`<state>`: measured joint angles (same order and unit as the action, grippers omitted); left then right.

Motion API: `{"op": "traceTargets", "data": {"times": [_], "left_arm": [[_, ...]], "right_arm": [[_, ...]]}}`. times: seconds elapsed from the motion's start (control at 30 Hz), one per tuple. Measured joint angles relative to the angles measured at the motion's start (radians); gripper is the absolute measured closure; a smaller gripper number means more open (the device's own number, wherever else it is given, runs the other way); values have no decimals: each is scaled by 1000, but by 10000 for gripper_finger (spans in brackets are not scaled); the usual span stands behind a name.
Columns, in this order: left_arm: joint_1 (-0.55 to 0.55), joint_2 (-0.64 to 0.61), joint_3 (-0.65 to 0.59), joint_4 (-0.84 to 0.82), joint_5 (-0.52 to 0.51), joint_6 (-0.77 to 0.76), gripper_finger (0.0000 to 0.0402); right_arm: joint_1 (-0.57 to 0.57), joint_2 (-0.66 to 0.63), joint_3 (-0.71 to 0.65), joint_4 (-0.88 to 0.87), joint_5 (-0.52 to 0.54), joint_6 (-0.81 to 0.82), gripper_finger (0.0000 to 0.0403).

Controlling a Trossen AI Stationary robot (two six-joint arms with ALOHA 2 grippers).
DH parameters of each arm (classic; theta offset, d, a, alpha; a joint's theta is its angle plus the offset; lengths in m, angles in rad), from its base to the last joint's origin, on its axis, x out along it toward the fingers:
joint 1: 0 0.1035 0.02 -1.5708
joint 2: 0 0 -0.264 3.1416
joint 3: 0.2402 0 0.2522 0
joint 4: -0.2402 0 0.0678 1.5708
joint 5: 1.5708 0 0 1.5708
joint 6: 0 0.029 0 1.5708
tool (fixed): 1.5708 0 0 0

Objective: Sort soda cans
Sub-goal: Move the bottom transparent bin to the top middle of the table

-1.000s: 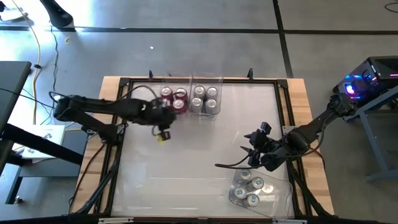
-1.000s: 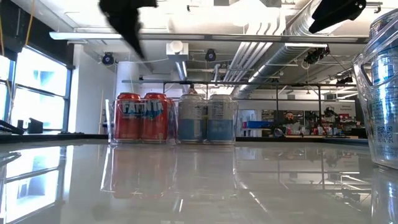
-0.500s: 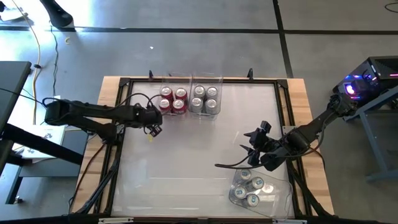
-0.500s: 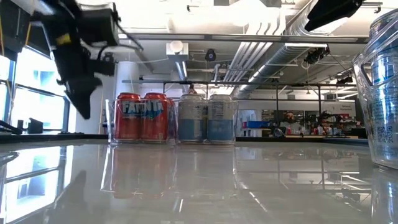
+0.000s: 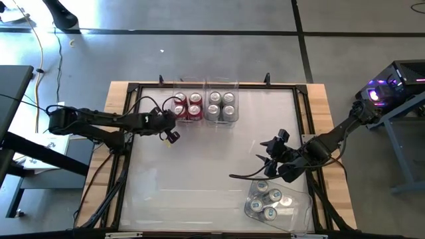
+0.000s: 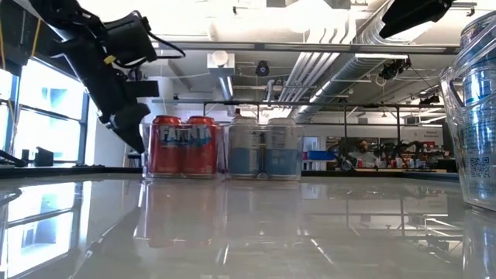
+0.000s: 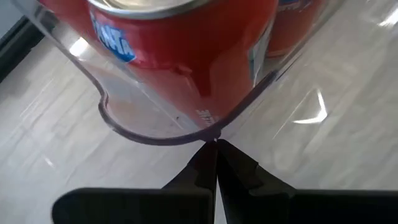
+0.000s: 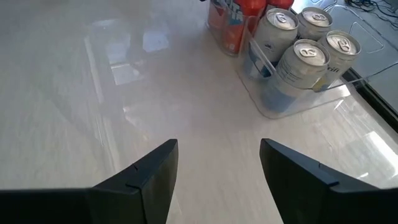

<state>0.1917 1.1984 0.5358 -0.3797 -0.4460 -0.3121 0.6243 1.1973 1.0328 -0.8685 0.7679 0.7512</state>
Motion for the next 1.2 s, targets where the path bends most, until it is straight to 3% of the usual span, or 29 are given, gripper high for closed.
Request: {"op": "traceTargets", "data": {"times": [0.23, 0.47, 0.73, 0.93, 1.2], "left_arm": [[-2, 22, 2, 42, 19, 0, 401], [-4, -20, 6, -31, 9, -28, 401], [-108, -194, 6, -121, 7, -33, 401], [-256, -256, 6, -115, -52, -9, 401], [-364, -231, 6, -113, -163, -84, 401]], "right_arm": [[-2, 0, 0, -1, 0, 0, 179], [7, 0, 0, -3, -7, -40, 179], [92, 0, 2, 127, -263, -81, 179], [228, 1, 69, 106, -366, 183, 182], [454, 12, 60, -115, -359, 771, 183]]}}
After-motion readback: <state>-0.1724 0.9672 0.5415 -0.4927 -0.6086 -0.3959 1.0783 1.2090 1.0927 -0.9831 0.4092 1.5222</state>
